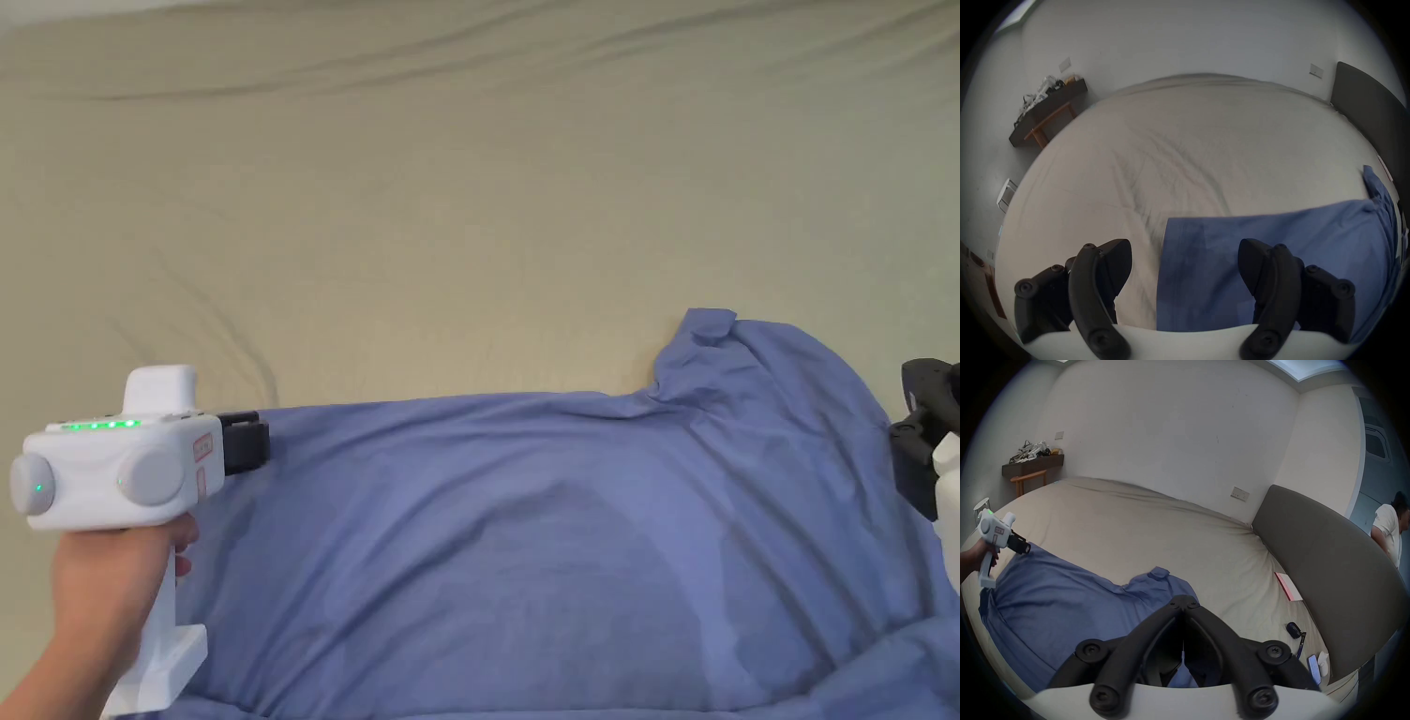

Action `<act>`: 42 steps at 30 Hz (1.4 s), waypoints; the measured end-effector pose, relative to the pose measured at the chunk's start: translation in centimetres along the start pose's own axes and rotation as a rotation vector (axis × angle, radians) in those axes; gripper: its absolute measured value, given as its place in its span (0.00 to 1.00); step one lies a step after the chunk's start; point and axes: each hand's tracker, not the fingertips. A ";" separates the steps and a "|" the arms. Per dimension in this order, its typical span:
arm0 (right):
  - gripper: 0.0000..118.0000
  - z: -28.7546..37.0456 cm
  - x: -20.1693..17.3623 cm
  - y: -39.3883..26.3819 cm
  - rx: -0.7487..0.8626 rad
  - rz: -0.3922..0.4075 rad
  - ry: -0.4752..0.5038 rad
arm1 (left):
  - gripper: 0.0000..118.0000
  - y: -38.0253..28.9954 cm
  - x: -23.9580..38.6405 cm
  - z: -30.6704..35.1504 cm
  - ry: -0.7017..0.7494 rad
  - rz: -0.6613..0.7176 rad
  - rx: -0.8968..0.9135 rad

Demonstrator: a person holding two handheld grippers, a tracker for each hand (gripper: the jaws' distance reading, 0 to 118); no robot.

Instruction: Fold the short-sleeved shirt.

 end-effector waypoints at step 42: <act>0.05 -17.1 7.9 -2.0 -0.410 -0.070 0.202 | 0.01 -3.8 1.5 15.7 0.008 -0.156 0.229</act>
